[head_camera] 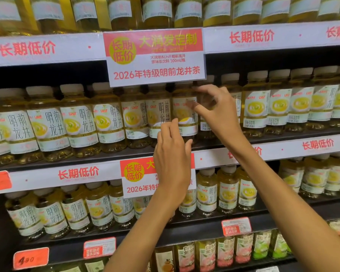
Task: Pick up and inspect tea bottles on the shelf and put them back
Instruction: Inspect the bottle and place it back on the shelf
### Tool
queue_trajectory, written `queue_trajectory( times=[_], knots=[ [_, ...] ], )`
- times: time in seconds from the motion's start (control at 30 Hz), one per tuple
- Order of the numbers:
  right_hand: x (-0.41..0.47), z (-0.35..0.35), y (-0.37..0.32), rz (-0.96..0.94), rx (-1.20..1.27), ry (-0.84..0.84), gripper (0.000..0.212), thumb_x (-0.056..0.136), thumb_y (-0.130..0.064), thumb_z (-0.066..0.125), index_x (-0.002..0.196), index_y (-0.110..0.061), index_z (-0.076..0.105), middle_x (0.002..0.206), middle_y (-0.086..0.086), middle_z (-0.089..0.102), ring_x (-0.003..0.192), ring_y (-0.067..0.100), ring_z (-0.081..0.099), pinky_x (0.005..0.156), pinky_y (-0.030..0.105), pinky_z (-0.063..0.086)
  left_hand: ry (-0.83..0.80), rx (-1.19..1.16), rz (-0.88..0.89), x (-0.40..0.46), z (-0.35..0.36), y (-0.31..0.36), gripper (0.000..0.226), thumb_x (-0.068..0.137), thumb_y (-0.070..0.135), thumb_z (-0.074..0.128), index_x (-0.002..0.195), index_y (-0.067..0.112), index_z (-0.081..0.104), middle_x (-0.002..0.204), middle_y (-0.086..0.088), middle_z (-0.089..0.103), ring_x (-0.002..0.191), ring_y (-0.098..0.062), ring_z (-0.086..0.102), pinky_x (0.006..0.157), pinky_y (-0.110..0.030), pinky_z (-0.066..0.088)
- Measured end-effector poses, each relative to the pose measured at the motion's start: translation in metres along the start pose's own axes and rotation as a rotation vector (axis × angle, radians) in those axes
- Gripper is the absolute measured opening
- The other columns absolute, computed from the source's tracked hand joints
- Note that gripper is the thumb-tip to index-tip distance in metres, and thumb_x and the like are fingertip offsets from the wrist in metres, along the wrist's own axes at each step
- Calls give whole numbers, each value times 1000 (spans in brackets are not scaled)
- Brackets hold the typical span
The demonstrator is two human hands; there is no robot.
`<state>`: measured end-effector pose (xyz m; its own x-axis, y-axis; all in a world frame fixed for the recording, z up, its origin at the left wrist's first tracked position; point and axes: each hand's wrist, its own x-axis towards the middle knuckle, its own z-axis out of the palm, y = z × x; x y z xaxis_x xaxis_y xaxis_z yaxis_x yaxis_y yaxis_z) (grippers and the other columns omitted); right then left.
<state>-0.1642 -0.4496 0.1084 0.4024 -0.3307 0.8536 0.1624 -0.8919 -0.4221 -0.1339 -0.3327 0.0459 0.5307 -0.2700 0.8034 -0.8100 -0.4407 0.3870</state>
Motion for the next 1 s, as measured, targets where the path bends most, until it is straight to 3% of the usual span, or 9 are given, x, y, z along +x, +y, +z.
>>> queue_trajectory(
  times=[0.2, 0.33, 0.4, 0.47, 0.53, 0.6, 0.73, 0.87, 1.0],
  knots=[
    [1, -8, 3, -34, -88, 31, 38, 89, -25, 67, 123, -11, 60, 110, -5, 55, 101, 11, 41, 78, 5, 33, -29, -31, 27, -1, -2, 1, 46, 91, 19, 62, 135, 15, 48, 125, -2, 54, 115, -18, 51, 88, -30, 46],
    [20, -27, 7, 6, -294, 116, 28, 94, -25, 56, 111, -4, 59, 107, 15, 60, 108, 30, 47, 92, 37, 39, -15, -84, 42, 2, -3, 4, 41, 90, 17, 63, 130, 14, 53, 122, -3, 56, 114, -18, 50, 95, -30, 42],
    [36, -31, 6, 51, -421, 5, 21, 95, -25, 51, 88, -6, 58, 91, 15, 62, 96, 34, 53, 94, 47, 40, -24, -104, 67, 4, -2, 9, 38, 90, 18, 65, 126, 13, 55, 118, -3, 58, 110, -18, 51, 92, -29, 43],
    [44, -31, 2, 72, -494, -147, 34, 95, -26, 49, 63, -16, 42, 65, 3, 51, 76, 30, 53, 92, 51, 43, -34, -107, 92, 5, 2, 15, 37, 89, 22, 66, 124, 13, 57, 114, -3, 58, 104, -17, 52, 85, -28, 44],
    [45, -30, 3, 35, -500, -222, 41, 96, -28, 48, 58, -24, 32, 61, 1, 44, 76, 32, 53, 93, 53, 43, -49, -77, 78, 6, 9, 20, 40, 90, 28, 65, 126, 14, 56, 115, -2, 58, 104, -16, 53, 81, -27, 44],
    [44, -29, 12, -55, -479, -198, 39, 97, -33, 49, 61, -21, 39, 67, 11, 54, 86, 38, 60, 90, 48, 41, -45, -28, 32, 6, 17, 25, 42, 91, 33, 62, 128, 16, 54, 116, -1, 59, 106, -17, 53, 80, -29, 44],
    [43, -37, 26, -159, -398, -134, 40, 92, -50, 52, 78, -13, 51, 71, 5, 52, 75, 26, 58, 69, 38, 42, 9, 33, -55, 4, 26, 36, 45, 90, 38, 61, 129, 17, 53, 117, 1, 61, 110, -17, 53, 83, -31, 45],
    [29, -52, 32, -175, 64, -148, 38, 89, -38, 64, 119, -16, 57, 110, 3, 56, 99, 7, 48, 87, 23, 43, 31, 37, -117, 1, 34, 44, 53, 88, 41, 62, 134, 17, 50, 125, 0, 58, 117, -17, 50, 89, -31, 45],
    [8, -63, 38, -165, 410, -271, 39, 92, -23, 63, 128, -24, 49, 118, -16, 47, 114, 1, 48, 98, 28, 47, 30, 55, -139, -7, 40, 54, 58, 87, 41, 64, 137, 16, 46, 129, -1, 55, 123, -18, 46, 95, -32, 41]
  ],
)
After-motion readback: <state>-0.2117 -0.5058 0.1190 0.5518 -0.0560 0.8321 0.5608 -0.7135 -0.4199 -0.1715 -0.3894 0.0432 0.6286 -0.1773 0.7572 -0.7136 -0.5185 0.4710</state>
